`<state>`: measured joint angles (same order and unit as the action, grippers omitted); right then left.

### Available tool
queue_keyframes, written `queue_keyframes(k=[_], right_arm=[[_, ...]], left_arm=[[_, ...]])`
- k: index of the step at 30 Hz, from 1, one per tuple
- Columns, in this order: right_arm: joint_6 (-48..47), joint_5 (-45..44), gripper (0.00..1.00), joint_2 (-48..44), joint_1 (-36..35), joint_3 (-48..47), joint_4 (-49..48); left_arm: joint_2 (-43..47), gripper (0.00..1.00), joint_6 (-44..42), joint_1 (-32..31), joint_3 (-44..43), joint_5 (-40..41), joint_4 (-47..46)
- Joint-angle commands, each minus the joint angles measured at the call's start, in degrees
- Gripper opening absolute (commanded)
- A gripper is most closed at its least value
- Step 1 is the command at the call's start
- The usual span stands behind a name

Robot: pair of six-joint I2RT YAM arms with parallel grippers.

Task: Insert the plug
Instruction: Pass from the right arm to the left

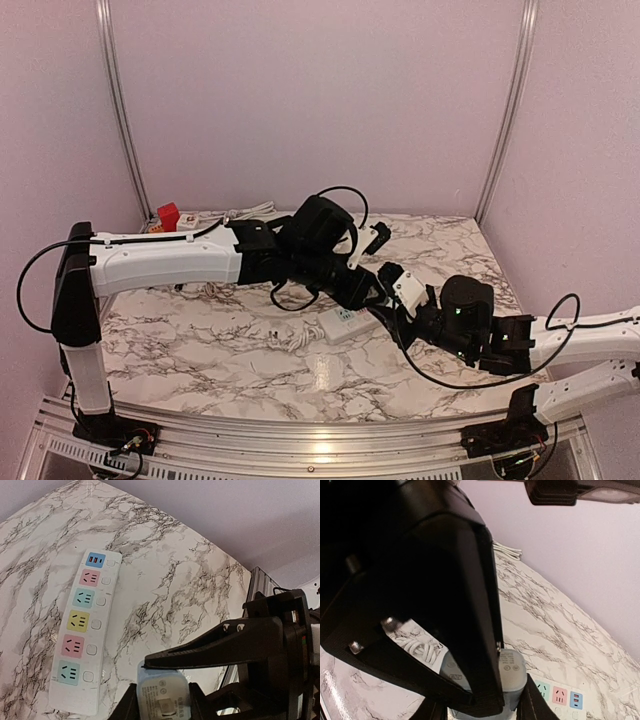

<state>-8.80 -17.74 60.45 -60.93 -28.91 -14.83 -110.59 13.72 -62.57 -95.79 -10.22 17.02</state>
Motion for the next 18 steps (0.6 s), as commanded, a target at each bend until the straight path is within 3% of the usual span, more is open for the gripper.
queue_keyframes(k=[1,9,18], right_arm=[[0.77,-0.11,0.15,-1.67,-0.44,-1.23,-4.26],[1.71,-0.93,0.59,-6.6,-0.5,2.11,-6.59],[3.85,1.92,0.72,-10.76,-0.45,5.66,-8.15]], left_arm=[[-0.9,0.0,-0.62,0.4,-0.42,-0.84,0.92],[1.99,0.0,0.17,0.92,3.73,-1.54,-4.19],[6.22,0.0,1.0,1.96,9.53,-2.28,-11.05]])
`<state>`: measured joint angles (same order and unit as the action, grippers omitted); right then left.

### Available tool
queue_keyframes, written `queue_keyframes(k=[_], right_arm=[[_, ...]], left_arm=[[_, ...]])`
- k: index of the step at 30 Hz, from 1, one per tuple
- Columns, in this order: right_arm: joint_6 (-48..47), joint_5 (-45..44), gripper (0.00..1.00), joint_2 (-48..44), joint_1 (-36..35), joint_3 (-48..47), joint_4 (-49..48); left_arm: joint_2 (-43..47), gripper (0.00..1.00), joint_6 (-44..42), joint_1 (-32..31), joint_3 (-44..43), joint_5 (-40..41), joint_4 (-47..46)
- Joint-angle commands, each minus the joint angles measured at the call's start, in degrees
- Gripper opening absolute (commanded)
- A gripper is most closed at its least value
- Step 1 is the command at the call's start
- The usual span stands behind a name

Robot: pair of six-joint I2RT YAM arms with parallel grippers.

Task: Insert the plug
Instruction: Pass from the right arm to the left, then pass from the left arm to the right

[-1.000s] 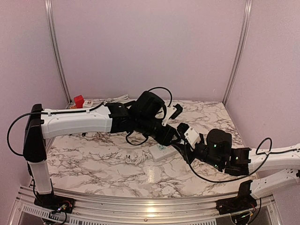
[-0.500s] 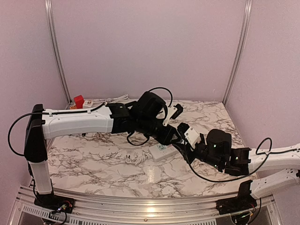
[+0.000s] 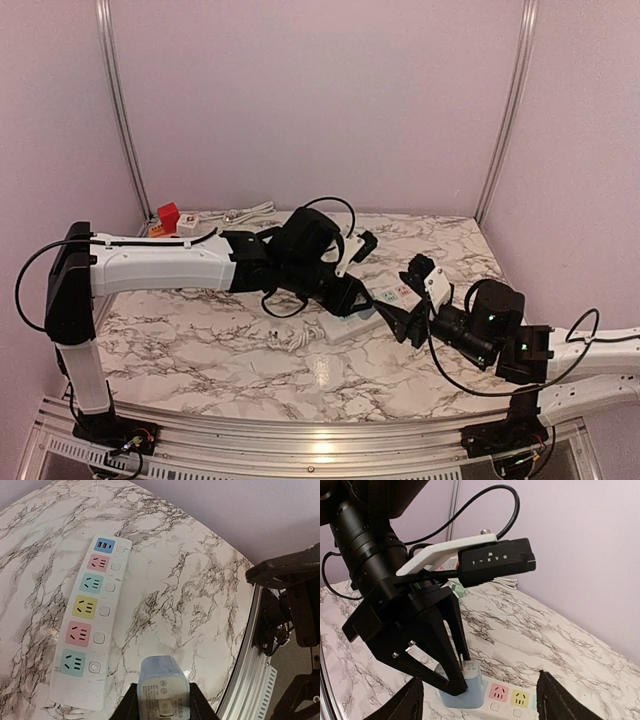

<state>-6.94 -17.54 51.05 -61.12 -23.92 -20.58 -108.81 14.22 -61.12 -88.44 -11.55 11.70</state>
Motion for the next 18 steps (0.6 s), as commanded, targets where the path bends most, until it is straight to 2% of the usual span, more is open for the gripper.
queue_keyframes(k=[1,10,18], right_arm=[[2.67,2.12,0.73,-1.81,-0.28,1.13,-2.67],[13.04,5.07,0.76,-6.8,0.8,8.71,-14.47],[16.58,23.45,0.73,-3.62,5.47,12.07,-26.44]], left_arm=[[5.09,0.0,0.52,0.56,3.12,-1.2,-6.96],[14.11,0.0,0.42,0.74,14.98,-3.86,-23.09],[18.08,0.0,0.84,0.74,19.59,-10.1,-30.65]])
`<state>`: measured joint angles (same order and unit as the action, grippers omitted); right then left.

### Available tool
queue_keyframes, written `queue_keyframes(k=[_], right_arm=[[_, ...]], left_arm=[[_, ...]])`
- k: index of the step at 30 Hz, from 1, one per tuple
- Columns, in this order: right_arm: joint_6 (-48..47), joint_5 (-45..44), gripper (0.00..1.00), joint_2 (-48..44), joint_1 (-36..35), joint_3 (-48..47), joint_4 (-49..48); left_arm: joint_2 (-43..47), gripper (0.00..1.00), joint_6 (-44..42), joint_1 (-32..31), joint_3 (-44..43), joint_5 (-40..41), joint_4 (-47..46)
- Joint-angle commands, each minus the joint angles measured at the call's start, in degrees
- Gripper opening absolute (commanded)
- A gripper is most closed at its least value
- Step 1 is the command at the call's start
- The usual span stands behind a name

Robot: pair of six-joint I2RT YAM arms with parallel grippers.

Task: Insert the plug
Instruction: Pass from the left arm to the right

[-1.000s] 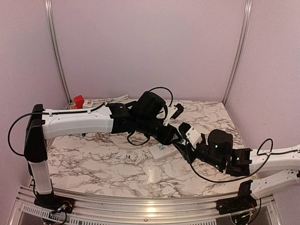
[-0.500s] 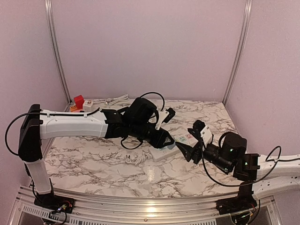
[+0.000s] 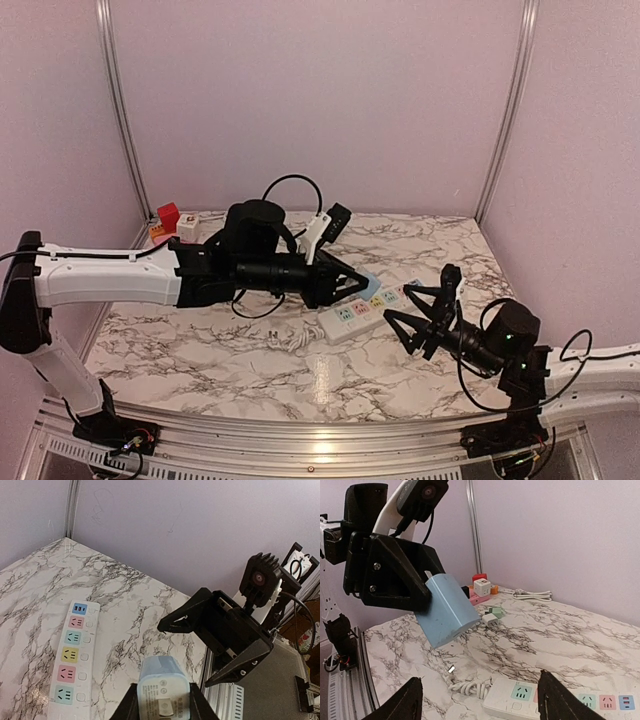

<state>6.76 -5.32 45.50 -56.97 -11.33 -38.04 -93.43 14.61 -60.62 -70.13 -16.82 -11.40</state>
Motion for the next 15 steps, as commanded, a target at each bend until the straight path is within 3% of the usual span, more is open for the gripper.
queue_keyframes(k=[1,9,15], right_arm=[[2.83,13.42,0.73,2.88,1.34,-0.78,-10.04],[2.51,24.99,0.69,10.99,1.55,-7.6,-10.3],[4.18,26.15,0.67,11.72,2.1,-8.35,-13.02]], left_arm=[[2.82,0.0,0.61,0.24,1.5,-6.05,-8.15],[3.39,0.0,1.14,0.06,3.01,-14.83,-12.44],[4.12,0.0,1.05,-0.26,3.87,-18.66,-14.27]])
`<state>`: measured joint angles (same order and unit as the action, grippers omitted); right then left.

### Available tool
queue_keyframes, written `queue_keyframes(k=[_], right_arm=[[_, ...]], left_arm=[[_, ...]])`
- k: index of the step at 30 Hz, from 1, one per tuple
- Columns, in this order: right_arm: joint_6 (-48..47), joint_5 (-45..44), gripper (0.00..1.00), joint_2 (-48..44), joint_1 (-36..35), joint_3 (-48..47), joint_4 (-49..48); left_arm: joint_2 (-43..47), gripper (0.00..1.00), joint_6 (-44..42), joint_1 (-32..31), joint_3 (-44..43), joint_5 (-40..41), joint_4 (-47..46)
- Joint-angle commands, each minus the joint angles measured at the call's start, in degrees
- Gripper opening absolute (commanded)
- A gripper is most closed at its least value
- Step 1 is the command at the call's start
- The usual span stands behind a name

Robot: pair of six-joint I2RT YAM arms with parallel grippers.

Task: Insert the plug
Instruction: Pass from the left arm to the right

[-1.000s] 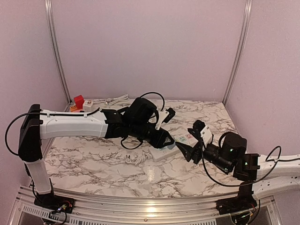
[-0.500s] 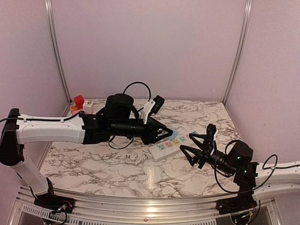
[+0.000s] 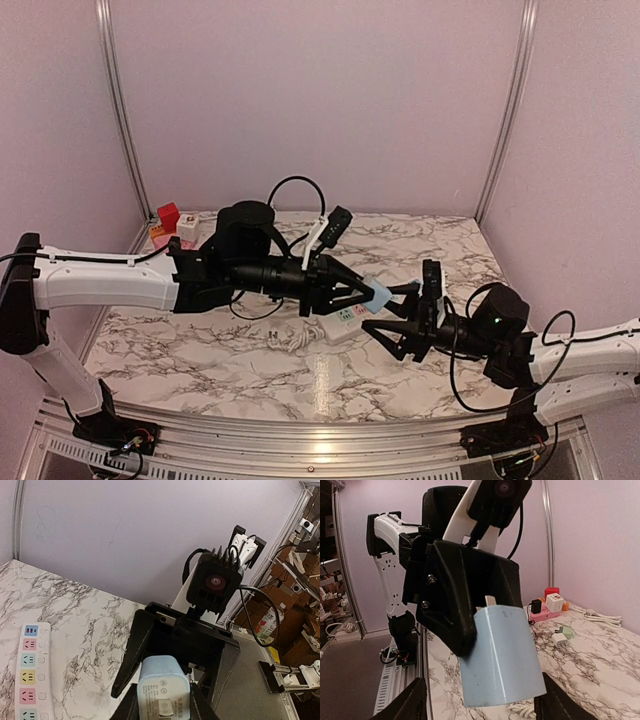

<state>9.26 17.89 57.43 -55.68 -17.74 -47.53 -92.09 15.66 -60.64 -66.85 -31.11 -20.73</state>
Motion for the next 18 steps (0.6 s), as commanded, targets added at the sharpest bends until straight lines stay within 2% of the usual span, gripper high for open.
queue_keyframes(k=[1,7,9,13,18], right_arm=[[2.03,2.94,0.66,-0.48,1.0,-1.91,-3.73],[2.29,4.78,0.53,-1.8,1.26,-1.61,-3.5],[2.99,4.78,0.52,-2.16,1.31,-1.36,-3.58],[7.23,6.34,0.52,-3.31,2.04,0.41,-9.6],[8.96,5.53,0.52,-3.06,2.27,-0.26,-10.82]], left_arm=[[2.87,0.0,-0.04,-0.31,0.72,-4.39,-5.2],[3.32,0.0,-0.37,-0.35,1.01,-4.48,-5.96],[3.55,0.0,-0.5,-0.35,1.06,-4.84,-6.43],[3.87,0.0,-0.75,-0.35,1.55,-6.0,-7.47],[4.1,0.0,-0.51,-0.38,1.63,-6.33,-7.72]])
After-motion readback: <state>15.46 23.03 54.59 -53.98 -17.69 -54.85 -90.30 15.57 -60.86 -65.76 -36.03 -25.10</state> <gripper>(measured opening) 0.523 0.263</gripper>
